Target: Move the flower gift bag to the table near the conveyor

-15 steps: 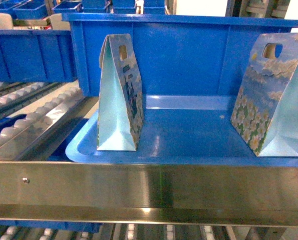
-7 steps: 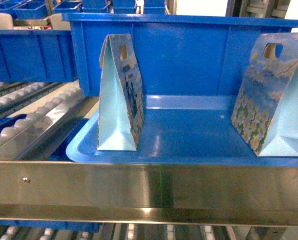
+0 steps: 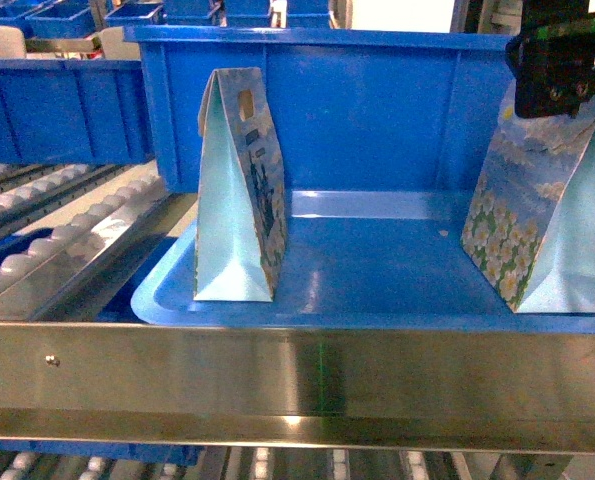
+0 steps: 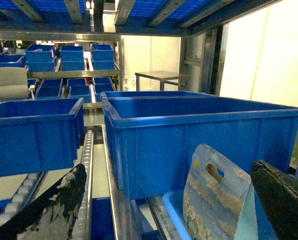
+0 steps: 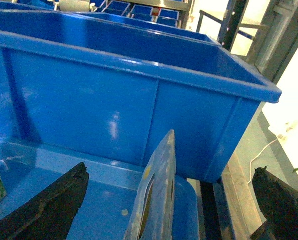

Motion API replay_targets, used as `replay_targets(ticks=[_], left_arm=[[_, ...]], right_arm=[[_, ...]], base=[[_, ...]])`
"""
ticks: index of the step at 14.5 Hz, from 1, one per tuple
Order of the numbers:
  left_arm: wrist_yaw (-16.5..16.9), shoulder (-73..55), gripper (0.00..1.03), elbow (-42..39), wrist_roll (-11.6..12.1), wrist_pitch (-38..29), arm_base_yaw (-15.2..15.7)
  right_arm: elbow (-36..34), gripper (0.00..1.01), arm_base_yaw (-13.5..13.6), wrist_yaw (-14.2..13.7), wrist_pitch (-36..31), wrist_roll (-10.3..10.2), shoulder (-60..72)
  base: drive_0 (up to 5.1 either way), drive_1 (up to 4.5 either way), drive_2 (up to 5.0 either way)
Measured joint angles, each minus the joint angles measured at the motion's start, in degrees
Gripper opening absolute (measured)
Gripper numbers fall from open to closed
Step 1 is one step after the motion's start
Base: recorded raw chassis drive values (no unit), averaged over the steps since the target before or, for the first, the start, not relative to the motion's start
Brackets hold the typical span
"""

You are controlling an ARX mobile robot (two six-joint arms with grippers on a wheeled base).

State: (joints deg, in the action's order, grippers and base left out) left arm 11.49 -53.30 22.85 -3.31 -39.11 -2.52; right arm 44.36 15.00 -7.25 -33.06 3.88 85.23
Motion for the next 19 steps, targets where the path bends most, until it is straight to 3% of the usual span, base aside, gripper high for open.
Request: replay_targets(ticks=[11, 13, 15, 17, 19], left_arm=[[0.00, 0.00, 0.98, 0.00, -0.17, 0.00, 0.00], [0.00, 0.00, 0.98, 0.00, -0.33, 0.02, 0.00], [0.00, 0.00, 0.98, 0.00, -0.39, 0.02, 0.00], [0.00, 0.00, 0.98, 0.00, -0.42, 0.02, 0.00], [0.00, 0.00, 0.98, 0.00, -0.42, 0.00, 0.00]], right_arm=[[0.04, 0.98, -0.66, -0.81, 1.42, -1.99, 5.53], [0.04, 0.83, -0.83, -0.81, 2.23, -2.62, 5.57], [0.04, 0.59, -0.81, -0.81, 2.05, -2.62, 5.60], [-0.11, 0.26, -0.81, -0.68, 0.85, -2.62, 5.57], [-0.85, 0.02, -0.83, -0.52, 0.63, -2.62, 4.96]], base=[[0.0, 0.00, 0.0], [0.0, 0.00, 0.0], [0.0, 0.00, 0.0], [0.0, 0.00, 0.0], [0.0, 0.00, 0.0]])
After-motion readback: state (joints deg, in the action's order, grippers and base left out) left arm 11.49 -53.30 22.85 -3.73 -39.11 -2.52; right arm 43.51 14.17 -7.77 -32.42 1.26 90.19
